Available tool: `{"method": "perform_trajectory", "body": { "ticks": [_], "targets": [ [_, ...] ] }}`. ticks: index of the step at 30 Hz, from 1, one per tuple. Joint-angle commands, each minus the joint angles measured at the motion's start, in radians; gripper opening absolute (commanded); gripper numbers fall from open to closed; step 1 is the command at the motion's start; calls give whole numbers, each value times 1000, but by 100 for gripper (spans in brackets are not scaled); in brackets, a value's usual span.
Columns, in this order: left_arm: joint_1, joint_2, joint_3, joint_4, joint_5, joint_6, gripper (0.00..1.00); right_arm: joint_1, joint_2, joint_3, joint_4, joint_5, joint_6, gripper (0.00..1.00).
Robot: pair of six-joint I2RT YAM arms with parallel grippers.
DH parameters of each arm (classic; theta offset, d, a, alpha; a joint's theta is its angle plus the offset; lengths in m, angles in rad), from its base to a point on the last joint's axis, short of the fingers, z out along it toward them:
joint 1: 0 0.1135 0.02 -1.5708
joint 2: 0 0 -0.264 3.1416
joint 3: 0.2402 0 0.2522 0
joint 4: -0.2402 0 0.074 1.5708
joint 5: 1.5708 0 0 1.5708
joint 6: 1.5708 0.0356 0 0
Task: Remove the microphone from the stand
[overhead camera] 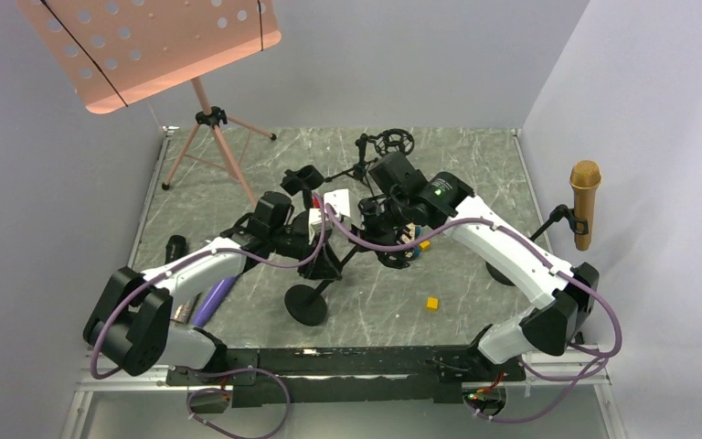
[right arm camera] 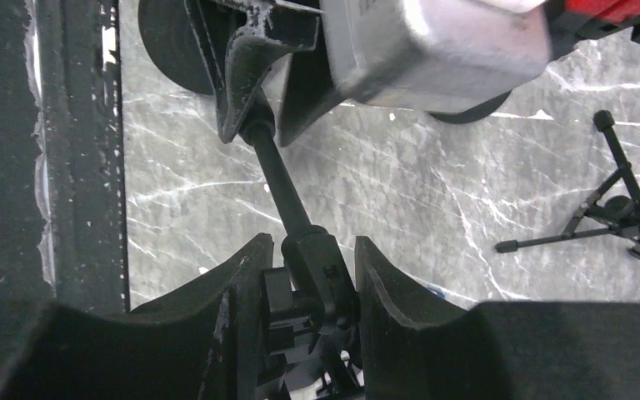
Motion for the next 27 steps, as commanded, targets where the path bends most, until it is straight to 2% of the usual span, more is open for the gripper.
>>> {"method": "perform_trajectory", "body": {
  "ticks": [1,5,7,8,10,11,12,14,18,19,22,27],
  "targets": [
    [-28,30,61,-15,76,80,32,5,-25,-14,110,77,-55,0],
    [-40,-12,30,60,1,13,1,-22,11,53,116,84,123,0],
    [-64,-76,9,122,-137,-29,0,-76,52,118,98,51,286,0],
    [-89,-116,-3,150,-294,-32,0,-109,80,151,78,27,366,0],
    [-221,-186,-20,181,-689,-20,0,-185,154,228,21,-63,534,0],
    [-283,-196,-22,200,-897,3,0,-221,192,248,-1,-123,618,0],
    [-339,-185,-21,223,-1038,38,0,-255,222,242,-4,-171,696,0],
    [-388,-134,-11,247,-1165,83,0,-283,231,181,30,-210,765,0],
    [-390,-95,2,253,-1153,73,2,-282,237,128,44,-224,755,0],
    [-389,-97,9,235,-1124,71,12,-282,236,131,45,-222,743,0],
    [-366,-126,19,164,-999,63,51,-282,231,159,37,-213,664,0],
    [-245,-188,39,-3,-720,-8,79,-275,203,178,22,-197,522,0]
  ]
}}
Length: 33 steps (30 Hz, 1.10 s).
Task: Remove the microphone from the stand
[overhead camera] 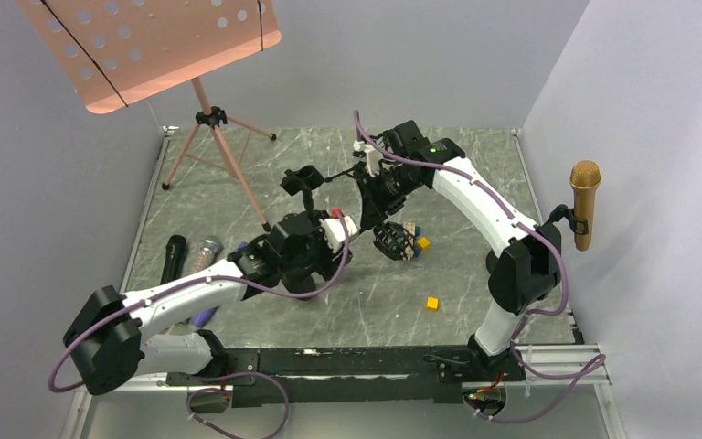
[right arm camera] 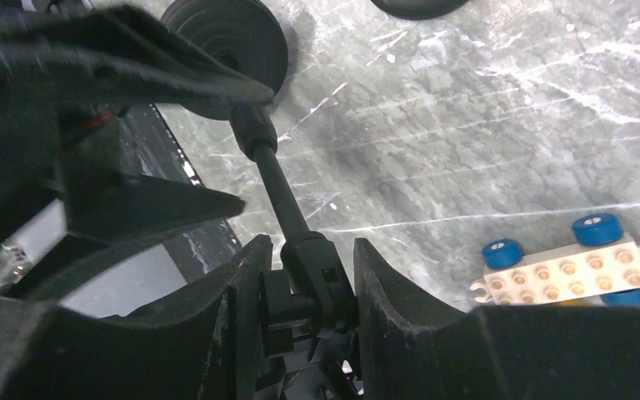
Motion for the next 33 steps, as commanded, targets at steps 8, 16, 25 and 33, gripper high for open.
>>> {"method": "perform_trajectory", "body": {
  "ticks": [8,16,25,33],
  "targets": [
    [341,-65,43,-127,719,-69,82,155,-196,-81,101,121,-450,0],
    [382,122,129,-208,1079,38,79,299,-326,-245,250,260,-673,0],
    [341,206,141,-395,1039,243,41,320,-313,-232,252,289,-650,0],
    [61,-122,-31,153,30,-94,0,232,-128,121,112,228,-16,0]
  ]
}}
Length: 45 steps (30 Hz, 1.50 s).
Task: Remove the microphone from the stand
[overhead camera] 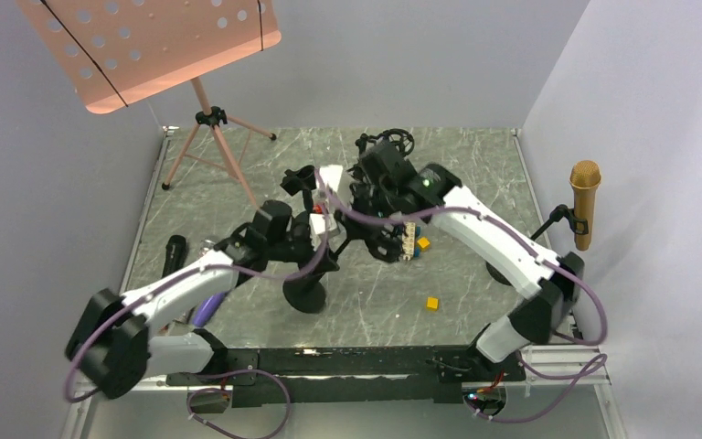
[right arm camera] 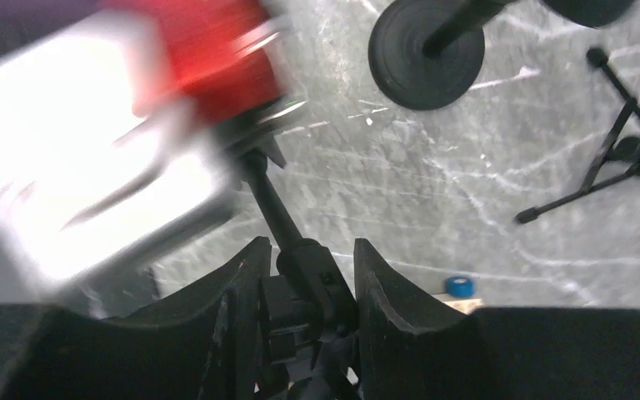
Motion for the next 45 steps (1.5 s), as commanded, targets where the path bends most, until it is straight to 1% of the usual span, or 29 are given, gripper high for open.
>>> {"method": "perform_trajectory", "body": {
  "ticks": [1,2,4,6,7,8,10,11,12,13,14,16,18,20,23,26,28,31,34,40,42,45],
  "targets": [
    [-293,-184,-64,379,-987,-107,0,-96,111,248,-8,-75,478,0],
    [-322,-164,-60,408,-1025,-125,0,-99,111,245,-1,-76,501,0],
    [-330,-102,-8,347,-970,-185,0,-101,128,257,-16,-53,511,0],
    [-329,-73,5,325,-987,-246,0,-102,142,263,-23,-48,507,0],
    [-327,-70,-3,335,-974,-249,0,-103,139,256,-16,-47,498,0],
    [-321,-77,-13,347,-934,-238,10,-102,136,248,-12,-43,483,0],
    [-306,-98,-32,363,-839,-219,44,-100,123,229,-7,-29,432,0],
    [-296,-109,-37,356,-784,-183,57,-101,113,216,-8,-17,392,0],
    [-288,-119,-42,342,-731,-167,64,-101,105,206,-12,-4,354,0],
    [-279,-130,-47,331,-673,-153,68,-101,97,199,-18,12,315,0],
    [-271,-142,-53,317,-627,-140,70,-102,91,200,-28,30,280,0],
    [-252,-168,-53,273,-581,-155,74,-103,76,219,-50,56,220,0],
    [-209,-181,-31,205,-513,-193,76,-101,73,269,-75,76,200,0],
    [-176,-198,-13,151,-474,-226,76,-101,91,355,-138,72,190,0],
    [-126,-227,1,113,-404,-227,75,-77,112,453,-223,85,134,0],
    [-68,-256,-1,112,-380,-220,74,-41,115,465,-289,151,43,0],
    [-32,-263,-3,88,-397,-256,73,-24,121,454,-330,204,-9,0],
    [14,-281,-13,91,-369,-292,72,-7,138,446,-388,273,-74,0],
    [60,-306,-31,97,-319,-311,71,6,164,468,-434,348,-100,0],
    [140,-340,-57,98,-270,-300,70,30,214,556,-547,492,-148,0],
    [163,-344,-61,103,-254,-314,70,38,225,568,-572,514,-157,0],
    [188,-345,-65,144,-244,-334,70,43,221,525,-541,519,-141,0]
  ]
}}
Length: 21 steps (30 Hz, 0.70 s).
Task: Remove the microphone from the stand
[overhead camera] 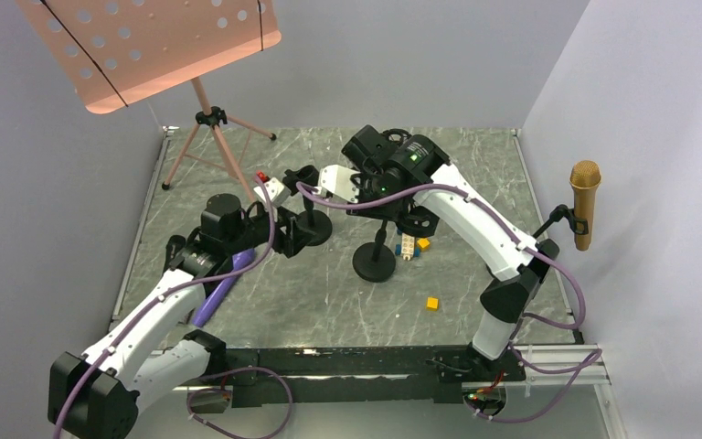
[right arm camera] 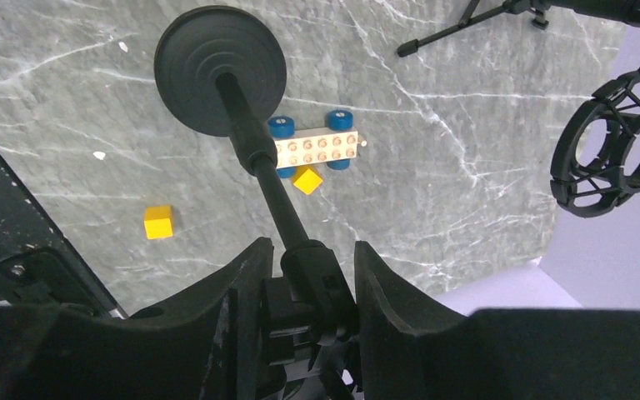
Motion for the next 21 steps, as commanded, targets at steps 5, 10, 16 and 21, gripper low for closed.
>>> {"method": "perform_trajectory", "body": {
  "ticks": [5,10,16,21],
  "targets": [
    [50,-23,-14,60,61,-57,70,23,-55,-149,95,27,9,0],
    [62,-33,-21,59,79,-72,70,31,-52,-311,157,-42,7,0],
    [78,-33,1,34,86,-60,69,32,-20,-432,203,-123,47,0],
    [88,-35,18,26,86,-38,73,30,4,-334,233,-59,86,54]
  ]
}}
